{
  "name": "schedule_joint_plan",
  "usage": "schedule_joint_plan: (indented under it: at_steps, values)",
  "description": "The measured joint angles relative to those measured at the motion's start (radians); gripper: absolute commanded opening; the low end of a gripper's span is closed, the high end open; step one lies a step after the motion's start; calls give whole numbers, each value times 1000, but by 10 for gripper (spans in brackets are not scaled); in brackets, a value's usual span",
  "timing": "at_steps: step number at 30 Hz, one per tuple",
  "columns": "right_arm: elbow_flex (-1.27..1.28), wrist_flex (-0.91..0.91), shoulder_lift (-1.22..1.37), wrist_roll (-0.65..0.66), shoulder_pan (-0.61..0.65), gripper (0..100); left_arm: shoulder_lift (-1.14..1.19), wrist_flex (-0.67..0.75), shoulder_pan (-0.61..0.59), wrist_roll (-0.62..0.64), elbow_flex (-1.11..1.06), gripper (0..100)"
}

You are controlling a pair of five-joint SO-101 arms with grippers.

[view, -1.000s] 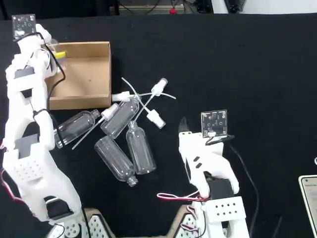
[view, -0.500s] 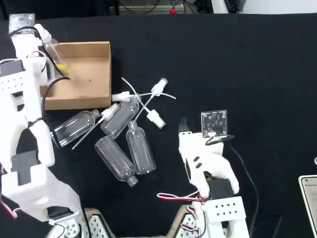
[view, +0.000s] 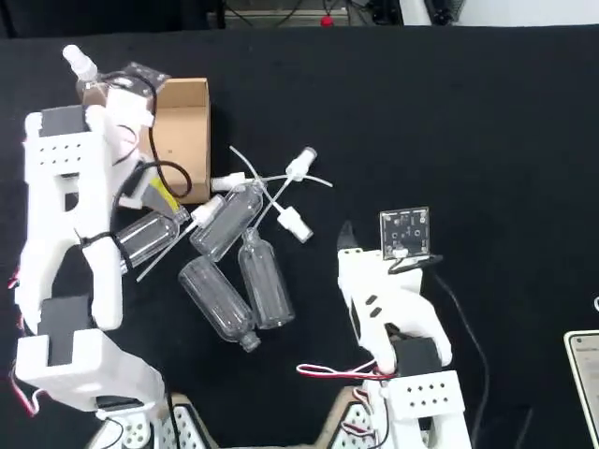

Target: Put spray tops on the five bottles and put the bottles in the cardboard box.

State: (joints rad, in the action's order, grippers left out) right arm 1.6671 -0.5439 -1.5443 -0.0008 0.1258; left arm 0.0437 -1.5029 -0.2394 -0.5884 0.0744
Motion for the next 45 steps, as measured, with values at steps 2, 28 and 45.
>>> schedule_joint_plan:
  at_steps: [2, 28, 45]
  values:
    - [0, 0, 0, 0, 0, 169, 0, 25, 0, -5, -52, 339]
    - [0, 0, 0, 0, 0, 169, 15, 413, 0, -199, -376, 313]
    - [0, 0, 0, 0, 0, 169, -80, 307, 9, -201, -476, 128]
